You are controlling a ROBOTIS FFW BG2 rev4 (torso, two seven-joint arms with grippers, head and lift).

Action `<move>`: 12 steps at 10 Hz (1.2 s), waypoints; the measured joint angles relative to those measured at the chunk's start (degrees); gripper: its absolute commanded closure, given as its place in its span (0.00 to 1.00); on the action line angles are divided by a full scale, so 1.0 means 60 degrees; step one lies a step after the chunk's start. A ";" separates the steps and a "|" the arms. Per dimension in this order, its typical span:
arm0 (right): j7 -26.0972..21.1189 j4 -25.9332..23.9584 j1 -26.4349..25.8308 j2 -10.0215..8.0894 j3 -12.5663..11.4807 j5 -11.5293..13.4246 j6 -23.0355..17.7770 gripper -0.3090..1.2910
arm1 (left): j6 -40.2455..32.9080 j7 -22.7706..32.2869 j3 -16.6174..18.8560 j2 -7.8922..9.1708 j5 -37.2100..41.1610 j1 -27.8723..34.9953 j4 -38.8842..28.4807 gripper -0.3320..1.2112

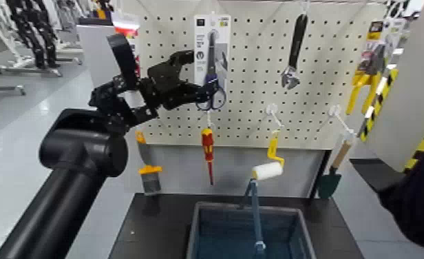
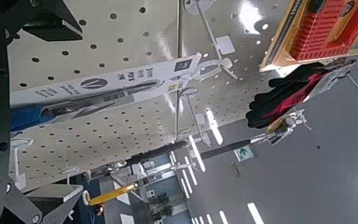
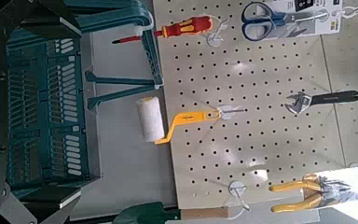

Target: Put the blue scissors into the crate.

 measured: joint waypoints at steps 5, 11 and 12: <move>0.0000 -0.0006 0.0006 -0.0019 0.0001 -0.0031 0.0015 0.27 | 0.0227 0.0000 -0.0027 -0.0043 -0.0223 -0.0092 0.0065 0.81; -0.0044 -0.0006 0.0013 -0.0045 0.0000 -0.0058 0.0015 0.27 | 0.0283 0.0265 -0.0022 -0.0057 -0.0356 -0.0084 -0.0085 0.96; -0.0044 -0.0006 0.0014 -0.0043 0.0000 -0.0066 0.0015 0.27 | 0.0271 0.0267 -0.0014 -0.0057 -0.0357 -0.0084 -0.0097 0.96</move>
